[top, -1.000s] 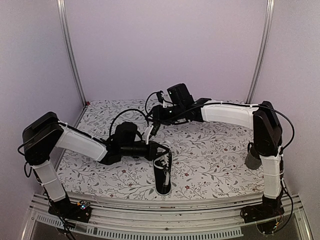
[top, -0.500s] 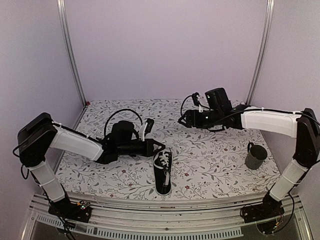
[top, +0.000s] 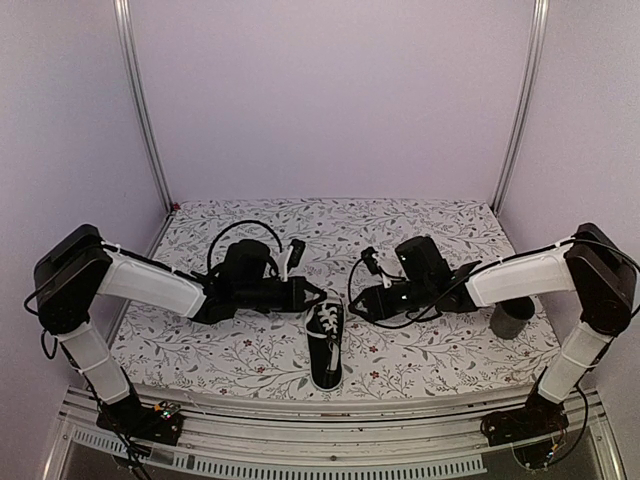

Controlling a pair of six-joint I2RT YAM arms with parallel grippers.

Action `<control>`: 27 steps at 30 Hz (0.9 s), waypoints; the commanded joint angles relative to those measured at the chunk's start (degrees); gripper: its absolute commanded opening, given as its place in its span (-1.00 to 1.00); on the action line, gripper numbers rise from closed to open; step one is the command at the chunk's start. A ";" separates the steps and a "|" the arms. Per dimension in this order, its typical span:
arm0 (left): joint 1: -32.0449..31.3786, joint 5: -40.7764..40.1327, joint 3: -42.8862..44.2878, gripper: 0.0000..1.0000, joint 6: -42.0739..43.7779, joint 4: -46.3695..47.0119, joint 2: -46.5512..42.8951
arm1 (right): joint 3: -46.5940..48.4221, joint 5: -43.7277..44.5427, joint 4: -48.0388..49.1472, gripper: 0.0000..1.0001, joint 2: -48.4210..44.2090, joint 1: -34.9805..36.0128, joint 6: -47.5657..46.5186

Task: Tie the shoes

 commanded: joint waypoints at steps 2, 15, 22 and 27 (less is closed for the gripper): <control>1.12 0.57 2.16 -1.00 0.09 -2.00 -1.81 | 5.92 -0.72 3.45 -0.02 6.19 1.75 -4.82; 1.30 1.23 3.51 -1.00 0.54 -3.84 -1.69 | 12.14 -0.01 1.11 -0.85 12.75 2.03 -8.34; 1.32 0.44 5.55 -1.00 -3.24 -6.00 -1.09 | 11.30 -0.68 -7.08 -0.95 2.84 2.24 -6.97; 1.31 0.44 6.51 -1.00 -5.19 -6.60 -0.21 | 8.78 -6.76 -7.37 -0.95 -3.09 3.97 -3.68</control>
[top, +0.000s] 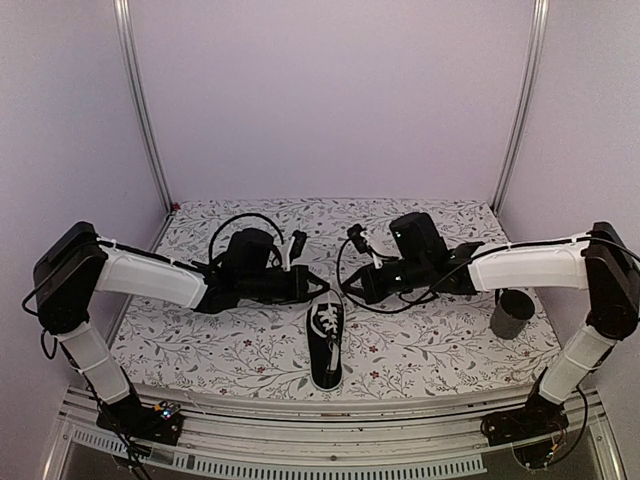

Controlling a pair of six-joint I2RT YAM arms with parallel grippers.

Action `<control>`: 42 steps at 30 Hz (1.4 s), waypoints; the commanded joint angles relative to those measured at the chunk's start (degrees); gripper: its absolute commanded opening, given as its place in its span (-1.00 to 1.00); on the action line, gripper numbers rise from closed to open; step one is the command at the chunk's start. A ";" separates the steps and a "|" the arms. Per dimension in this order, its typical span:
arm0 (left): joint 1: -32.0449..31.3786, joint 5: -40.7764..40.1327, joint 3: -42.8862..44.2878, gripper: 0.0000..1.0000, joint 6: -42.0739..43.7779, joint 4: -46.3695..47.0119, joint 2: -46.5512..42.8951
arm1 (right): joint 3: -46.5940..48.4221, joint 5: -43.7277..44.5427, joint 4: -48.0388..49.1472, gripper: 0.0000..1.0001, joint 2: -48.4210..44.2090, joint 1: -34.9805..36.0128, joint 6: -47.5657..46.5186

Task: Tie the shoes

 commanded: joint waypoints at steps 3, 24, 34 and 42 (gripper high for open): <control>0.75 -0.36 1.99 -1.00 -2.24 -1.61 0.14 | -1.79 -8.02 -0.38 -0.95 -5.04 3.44 4.44; 0.68 -1.04 1.58 -1.00 -4.21 -3.78 -1.46 | 6.45 20.84 5.10 -0.96 10.17 13.52 11.63; 0.42 -1.15 1.56 -1.00 -4.83 -4.10 -1.92 | 10.27 38.55 7.20 -0.96 15.54 16.46 11.32; 0.46 -1.97 0.85 -1.00 -4.66 -5.27 -2.74 | 9.93 44.50 5.92 -0.96 14.49 16.47 9.84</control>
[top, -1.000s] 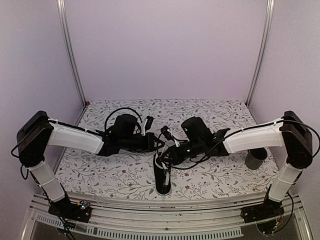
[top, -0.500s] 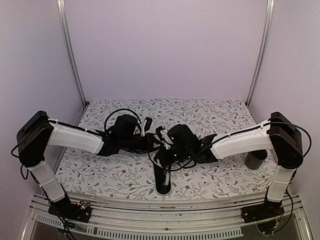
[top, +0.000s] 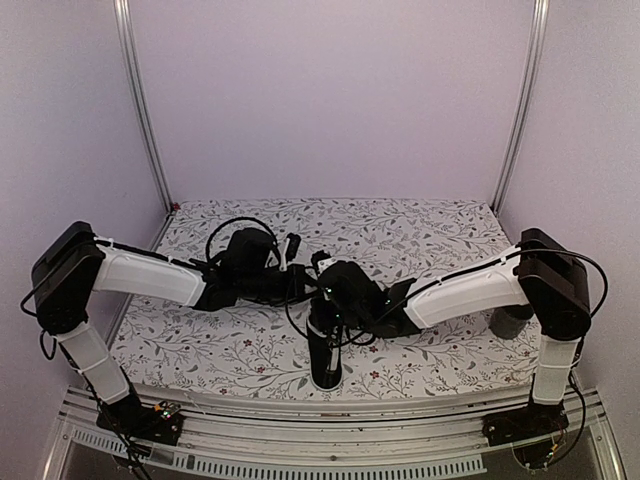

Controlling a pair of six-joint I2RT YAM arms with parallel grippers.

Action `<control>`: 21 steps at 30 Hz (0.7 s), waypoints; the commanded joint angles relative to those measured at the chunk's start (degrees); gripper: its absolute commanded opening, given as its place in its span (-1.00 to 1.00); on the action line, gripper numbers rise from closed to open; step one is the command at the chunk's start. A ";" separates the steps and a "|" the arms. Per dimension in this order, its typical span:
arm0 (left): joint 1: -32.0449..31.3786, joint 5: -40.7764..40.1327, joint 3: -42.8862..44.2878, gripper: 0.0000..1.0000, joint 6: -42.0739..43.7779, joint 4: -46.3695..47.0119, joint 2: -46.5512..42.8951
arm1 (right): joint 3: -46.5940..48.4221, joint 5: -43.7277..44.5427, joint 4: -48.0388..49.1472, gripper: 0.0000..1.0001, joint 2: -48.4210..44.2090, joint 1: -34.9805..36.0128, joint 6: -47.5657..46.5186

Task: Tie the shoes

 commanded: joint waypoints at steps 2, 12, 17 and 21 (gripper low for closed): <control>0.20 0.26 0.08 -1.00 0.09 -0.42 -2.34 | 1.32 6.72 0.70 -0.96 0.36 -0.06 -1.96; 0.33 0.01 0.21 -1.00 0.49 -1.58 -2.43 | 0.18 -12.53 11.19 -0.96 2.04 -0.64 -5.21; 0.30 0.90 0.51 -1.00 1.23 -1.67 -2.39 | -3.34 -20.67 15.74 -0.96 1.44 -2.08 -4.05; 0.50 2.01 1.50 -1.00 2.77 -2.78 -1.44 | -5.80 -29.57 19.33 -0.96 1.31 -4.84 -0.62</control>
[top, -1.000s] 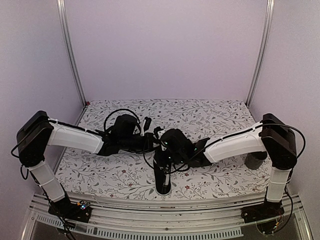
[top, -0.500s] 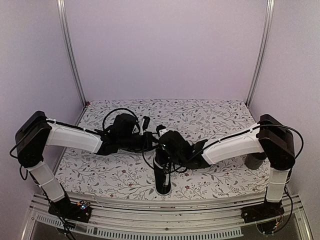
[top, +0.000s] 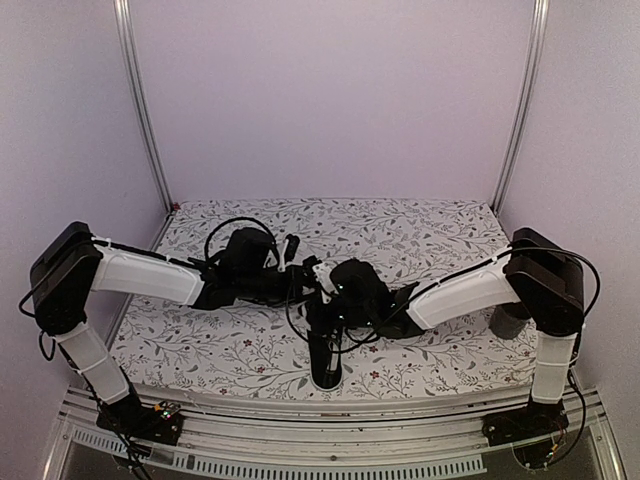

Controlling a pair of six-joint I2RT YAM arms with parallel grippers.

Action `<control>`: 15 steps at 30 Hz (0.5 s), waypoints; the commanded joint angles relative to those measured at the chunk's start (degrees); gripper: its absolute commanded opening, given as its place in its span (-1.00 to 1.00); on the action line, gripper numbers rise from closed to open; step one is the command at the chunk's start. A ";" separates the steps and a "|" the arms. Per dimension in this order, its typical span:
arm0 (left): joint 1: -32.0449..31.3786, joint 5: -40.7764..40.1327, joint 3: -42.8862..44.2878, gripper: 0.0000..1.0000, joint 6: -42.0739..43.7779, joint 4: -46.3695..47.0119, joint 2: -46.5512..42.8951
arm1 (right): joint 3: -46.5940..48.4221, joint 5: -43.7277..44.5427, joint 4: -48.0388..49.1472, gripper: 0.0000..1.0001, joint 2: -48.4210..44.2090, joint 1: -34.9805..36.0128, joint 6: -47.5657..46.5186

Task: Tie the shoes

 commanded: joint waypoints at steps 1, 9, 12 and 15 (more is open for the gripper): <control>0.17 2.00 1.56 -1.00 2.64 -0.83 -0.57 | -2.15 -12.78 7.05 -0.96 -0.06 -2.86 3.26; 1.45 5.00 4.44 -1.00 5.68 -3.28 3.16 | -2.17 -30.00 11.79 -0.96 2.98 -6.67 9.09; 1.52 6.94 6.26 -1.00 6.17 -3.86 5.01 | -1.25 -33.58 12.48 -0.96 4.30 -6.78 9.82; 1.51 7.98 7.42 -1.00 6.47 -3.93 5.72 | -1.48 -36.55 15.22 -0.96 5.10 -7.22 11.41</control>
